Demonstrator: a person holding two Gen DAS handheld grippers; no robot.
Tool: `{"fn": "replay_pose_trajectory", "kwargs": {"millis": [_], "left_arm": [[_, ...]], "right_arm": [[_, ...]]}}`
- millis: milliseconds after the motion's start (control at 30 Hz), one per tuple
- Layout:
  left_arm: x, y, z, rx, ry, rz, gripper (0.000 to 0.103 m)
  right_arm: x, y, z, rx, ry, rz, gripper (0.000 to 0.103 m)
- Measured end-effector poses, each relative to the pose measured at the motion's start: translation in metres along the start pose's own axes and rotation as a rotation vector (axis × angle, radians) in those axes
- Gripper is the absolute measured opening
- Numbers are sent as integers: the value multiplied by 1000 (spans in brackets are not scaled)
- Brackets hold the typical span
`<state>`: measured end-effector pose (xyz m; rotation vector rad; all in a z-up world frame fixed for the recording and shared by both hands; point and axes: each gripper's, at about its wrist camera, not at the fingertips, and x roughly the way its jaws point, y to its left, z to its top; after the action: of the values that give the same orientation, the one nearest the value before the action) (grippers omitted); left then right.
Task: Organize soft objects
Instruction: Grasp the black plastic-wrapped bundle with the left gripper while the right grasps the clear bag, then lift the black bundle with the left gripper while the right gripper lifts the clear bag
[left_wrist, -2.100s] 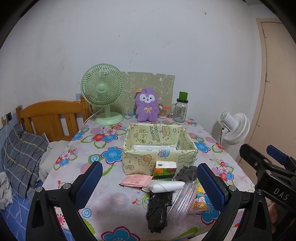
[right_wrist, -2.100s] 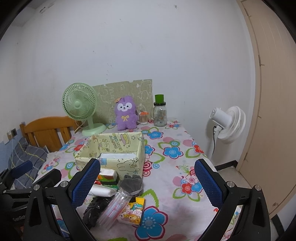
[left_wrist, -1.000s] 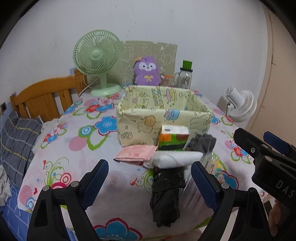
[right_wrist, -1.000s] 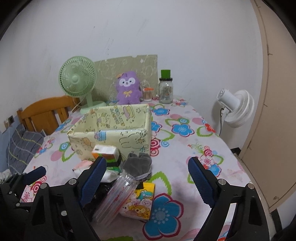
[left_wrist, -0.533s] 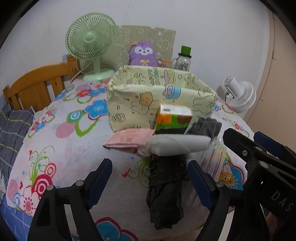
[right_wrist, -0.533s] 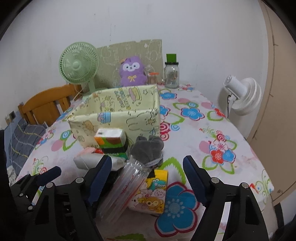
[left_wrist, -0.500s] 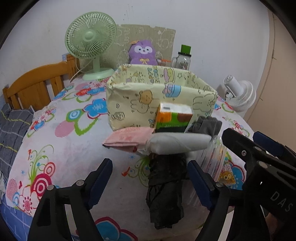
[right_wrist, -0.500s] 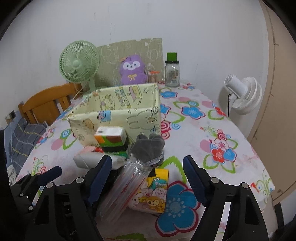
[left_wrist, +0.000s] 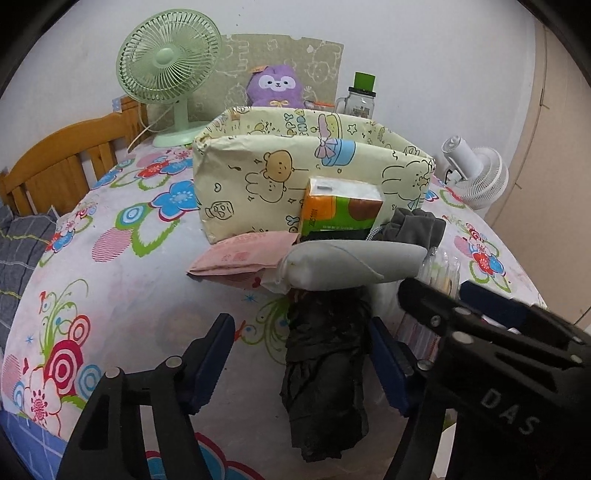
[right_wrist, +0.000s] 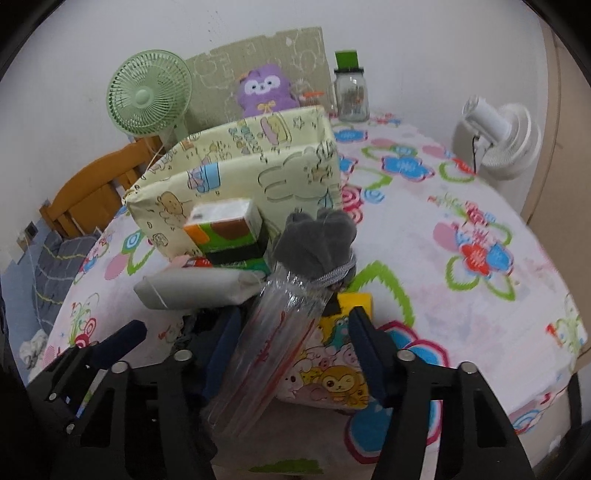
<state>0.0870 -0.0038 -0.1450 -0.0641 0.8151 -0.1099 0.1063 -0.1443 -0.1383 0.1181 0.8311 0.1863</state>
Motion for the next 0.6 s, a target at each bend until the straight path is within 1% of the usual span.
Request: {"fn": "replay_pose_trajectory", "kwargs": {"millis": [100,167,233,300,333,400,467,600], "left_arm": [[3,-2,-1,5,5,-7,69],[4,-4,-1,11,7,-19,63],[6,-6,0,16,11,-26,60],[8,-8,-1,19,16,-34,55],[8,-8,-1,17,18,-39,47],[10,-9,-1,13,25,-49,44],[9,-11,-1,23,20,-44,41],[6,-12,1,26,11,-42,39]], "right_arm": [[4,1,0,6,13,9,60],[4,3,0,3,16,15,53],[7,4,0,5,23,29,46],[9,4,0,10,29,40,43],[9,5,0,9,30,42,42],[10,5,0,9,26,42,38],[9,5,1,15,21,46,36],[3,5,5,12,-7,39,29]]}}
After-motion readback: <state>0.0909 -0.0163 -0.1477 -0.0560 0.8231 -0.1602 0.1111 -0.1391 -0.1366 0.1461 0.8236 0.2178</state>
